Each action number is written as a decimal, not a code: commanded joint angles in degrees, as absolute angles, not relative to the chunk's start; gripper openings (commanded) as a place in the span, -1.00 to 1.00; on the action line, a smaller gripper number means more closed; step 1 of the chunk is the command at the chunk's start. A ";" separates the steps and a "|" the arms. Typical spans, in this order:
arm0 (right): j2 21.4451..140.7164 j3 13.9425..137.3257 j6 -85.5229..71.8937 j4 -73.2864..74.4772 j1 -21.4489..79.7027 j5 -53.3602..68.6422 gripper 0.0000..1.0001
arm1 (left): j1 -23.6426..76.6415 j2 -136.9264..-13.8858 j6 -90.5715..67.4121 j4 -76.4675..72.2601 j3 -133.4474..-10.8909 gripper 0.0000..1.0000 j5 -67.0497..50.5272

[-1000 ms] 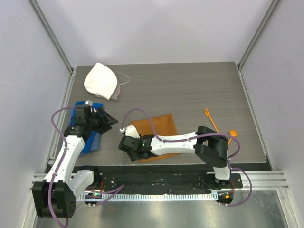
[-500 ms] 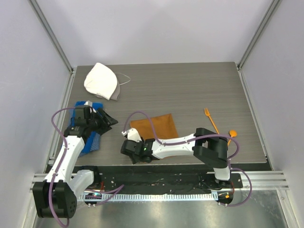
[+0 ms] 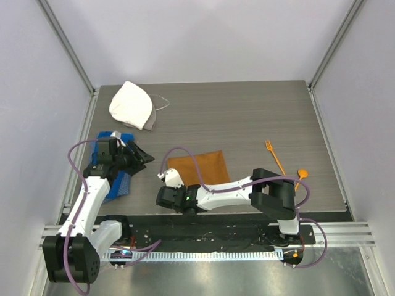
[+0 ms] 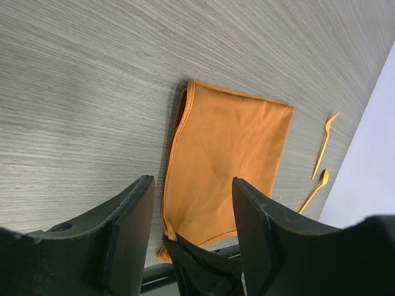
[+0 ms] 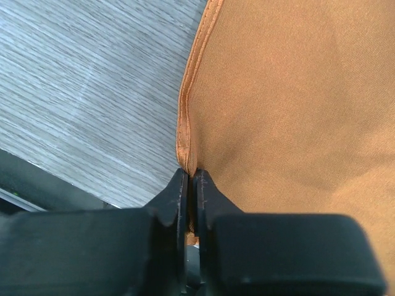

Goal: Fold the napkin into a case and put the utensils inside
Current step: Pick up the lower triangle-folded napkin from the center of the board, then fold the lower triangle-folded napkin at the center of the board.

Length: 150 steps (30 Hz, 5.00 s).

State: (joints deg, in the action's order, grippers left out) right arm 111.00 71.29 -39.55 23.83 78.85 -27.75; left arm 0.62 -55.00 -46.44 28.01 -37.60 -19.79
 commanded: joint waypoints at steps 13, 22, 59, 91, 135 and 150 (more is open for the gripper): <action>95.20 55.04 -41.57 6.35 71.99 -9.43 -0.98 | 3.86 -65.11 -50.44 17.42 -34.54 0.30 -29.97; 85.35 44.57 -45.70 -4.92 66.27 -2.47 -0.98 | 11.68 -73.64 -55.98 10.20 -35.50 0.35 -25.49; 81.03 38.58 -45.79 -13.36 59.94 7.20 -0.98 | 14.59 -90.00 -60.65 1.57 -41.12 -0.24 -19.70; 90.70 21.45 -59.41 -46.75 58.45 24.61 -0.98 | 28.29 -86.04 -46.76 37.97 -59.93 -1.00 22.68; 89.47 29.62 -47.20 -28.39 58.71 21.80 -0.98 | 24.26 -94.74 -43.86 24.87 -60.12 -0.68 -19.69; 87.36 29.01 -45.62 -26.72 58.10 21.71 -0.98 | 24.26 -97.82 -44.21 23.82 -55.81 -0.78 -13.45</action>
State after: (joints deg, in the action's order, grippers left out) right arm 89.27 29.15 -47.03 -25.43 58.37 22.00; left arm 24.36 -97.36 -43.51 26.33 -56.21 -14.90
